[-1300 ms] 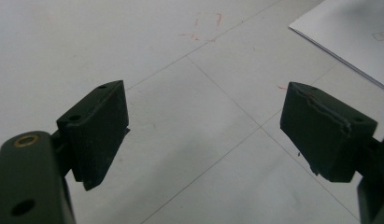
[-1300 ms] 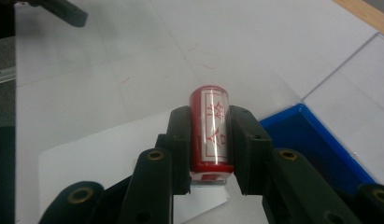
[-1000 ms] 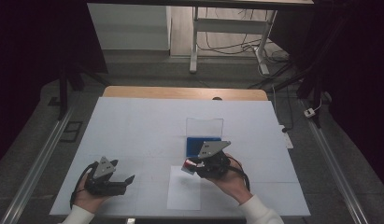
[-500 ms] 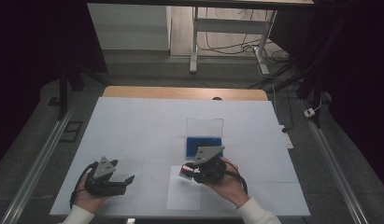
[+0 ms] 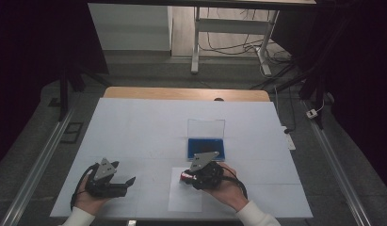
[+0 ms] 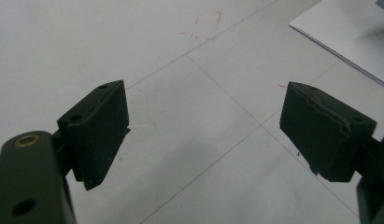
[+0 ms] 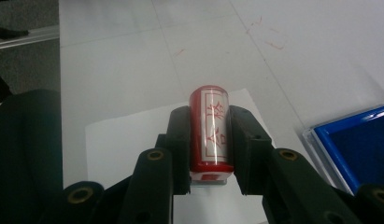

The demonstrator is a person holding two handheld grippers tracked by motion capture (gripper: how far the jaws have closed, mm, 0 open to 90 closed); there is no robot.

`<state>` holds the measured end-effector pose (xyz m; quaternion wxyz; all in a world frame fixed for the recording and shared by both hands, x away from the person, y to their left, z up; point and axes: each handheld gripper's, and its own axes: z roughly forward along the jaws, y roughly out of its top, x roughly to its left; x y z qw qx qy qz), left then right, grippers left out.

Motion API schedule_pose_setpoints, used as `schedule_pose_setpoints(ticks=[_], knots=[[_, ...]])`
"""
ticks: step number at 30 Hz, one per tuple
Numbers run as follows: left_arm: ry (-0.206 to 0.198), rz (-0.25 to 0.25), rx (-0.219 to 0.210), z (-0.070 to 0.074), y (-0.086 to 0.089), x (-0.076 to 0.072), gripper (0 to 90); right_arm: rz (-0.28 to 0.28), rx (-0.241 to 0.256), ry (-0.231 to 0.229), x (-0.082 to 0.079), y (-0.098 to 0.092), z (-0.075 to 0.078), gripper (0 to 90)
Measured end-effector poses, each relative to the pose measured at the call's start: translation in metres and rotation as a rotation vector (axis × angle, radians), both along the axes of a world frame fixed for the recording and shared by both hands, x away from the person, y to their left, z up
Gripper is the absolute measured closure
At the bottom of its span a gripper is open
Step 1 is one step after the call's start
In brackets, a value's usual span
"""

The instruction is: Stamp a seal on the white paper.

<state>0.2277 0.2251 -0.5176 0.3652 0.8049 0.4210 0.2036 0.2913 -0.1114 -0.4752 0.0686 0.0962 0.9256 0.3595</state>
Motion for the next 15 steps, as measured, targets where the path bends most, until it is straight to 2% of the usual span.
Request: schedule_pose_setpoints(ticks=[15], knots=[[0.001,-0.004,0.003,-0.0002,0.0003,0.0002,16.1,0.007,-0.049,0.009,0.0018,0.0018,-0.0099,69.8]])
